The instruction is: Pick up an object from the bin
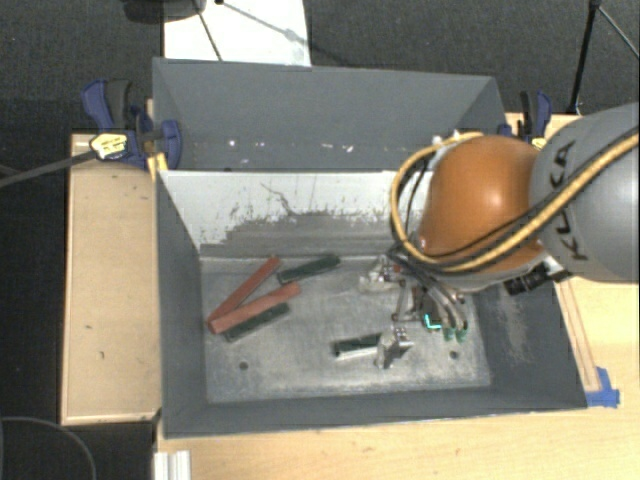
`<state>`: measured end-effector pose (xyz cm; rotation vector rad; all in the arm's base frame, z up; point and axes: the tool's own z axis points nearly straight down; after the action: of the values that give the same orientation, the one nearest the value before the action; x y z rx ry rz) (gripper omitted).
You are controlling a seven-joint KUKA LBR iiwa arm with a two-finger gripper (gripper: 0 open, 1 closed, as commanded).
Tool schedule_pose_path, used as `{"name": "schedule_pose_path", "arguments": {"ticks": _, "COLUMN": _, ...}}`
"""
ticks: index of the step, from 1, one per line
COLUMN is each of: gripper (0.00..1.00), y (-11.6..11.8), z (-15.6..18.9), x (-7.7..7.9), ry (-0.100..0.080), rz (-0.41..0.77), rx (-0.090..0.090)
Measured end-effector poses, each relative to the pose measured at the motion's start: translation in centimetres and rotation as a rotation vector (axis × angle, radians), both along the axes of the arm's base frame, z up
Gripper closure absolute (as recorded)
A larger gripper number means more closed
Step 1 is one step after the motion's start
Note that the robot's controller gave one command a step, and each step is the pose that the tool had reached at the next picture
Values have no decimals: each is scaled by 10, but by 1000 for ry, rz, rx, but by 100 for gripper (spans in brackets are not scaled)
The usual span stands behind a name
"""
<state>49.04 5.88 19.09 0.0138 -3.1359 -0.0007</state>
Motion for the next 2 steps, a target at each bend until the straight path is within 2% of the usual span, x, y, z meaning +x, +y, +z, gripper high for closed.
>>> {"name": "schedule_pose_path", "arguments": {"ticks": 1, "gripper": 100, "y": 0, "z": 3, "x": 2, "ry": -8, "rz": -4, "rx": 0}}
{"name": "schedule_pose_path", "arguments": {"ticks": 2, "gripper": 0, "y": 0, "z": 3, "x": 2, "ry": -8, "rz": -6, "rx": 1}}
